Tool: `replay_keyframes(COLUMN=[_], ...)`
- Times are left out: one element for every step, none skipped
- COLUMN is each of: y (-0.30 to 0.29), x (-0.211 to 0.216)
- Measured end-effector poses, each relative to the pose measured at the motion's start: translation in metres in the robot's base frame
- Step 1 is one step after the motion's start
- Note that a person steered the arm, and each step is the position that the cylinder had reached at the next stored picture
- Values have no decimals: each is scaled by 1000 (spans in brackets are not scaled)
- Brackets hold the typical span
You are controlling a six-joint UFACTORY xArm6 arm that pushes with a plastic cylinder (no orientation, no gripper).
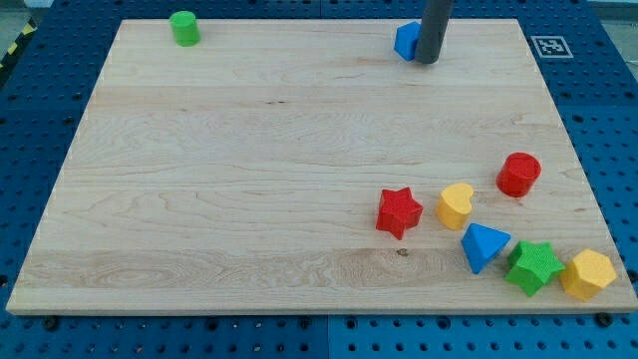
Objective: Move the blue cube diagonally to the red circle
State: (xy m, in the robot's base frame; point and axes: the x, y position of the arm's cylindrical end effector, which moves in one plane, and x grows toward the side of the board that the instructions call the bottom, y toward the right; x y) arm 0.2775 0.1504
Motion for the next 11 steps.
replay_keyframes(y=[19,27,10,-31,-65,-80,-68,-70,-92,-128,-131], x=[-17,-27,-27,-29,-29,-29,-28,-11,8,12,12])
